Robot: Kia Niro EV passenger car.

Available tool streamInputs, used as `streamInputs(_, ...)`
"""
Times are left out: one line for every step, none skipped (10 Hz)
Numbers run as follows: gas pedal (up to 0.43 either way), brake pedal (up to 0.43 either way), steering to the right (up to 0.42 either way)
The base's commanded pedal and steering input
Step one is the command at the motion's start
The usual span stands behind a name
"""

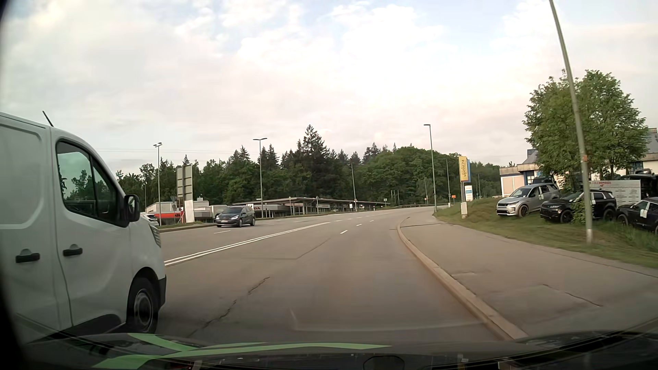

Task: Follow the waypoints while adhering to traffic rules and regulations

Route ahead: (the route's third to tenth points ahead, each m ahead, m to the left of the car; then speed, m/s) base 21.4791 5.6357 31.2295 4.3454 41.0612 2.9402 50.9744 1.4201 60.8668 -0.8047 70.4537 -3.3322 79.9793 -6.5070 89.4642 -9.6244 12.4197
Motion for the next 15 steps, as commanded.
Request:
streamInputs(0.098,0.0,0.012)
streamInputs(0.098,0.0,0.011)
streamInputs(0.098,0.0,0.012)
streamInputs(0.098,0.0,0.011)
streamInputs(0.098,0.0,0.011)
streamInputs(0.098,0.0,0.011)
streamInputs(0.098,0.0,0.011)
streamInputs(0.098,0.0,0.011)
streamInputs(0.098,0.0,0.011)
streamInputs(0.098,0.0,0.011)
streamInputs(0.098,0.0,0.012)
streamInputs(0.11,0.0,0.012)
streamInputs(0.11,0.0,0.012)
streamInputs(0.11,0.0,0.012)
streamInputs(0.11,0.0,0.012)
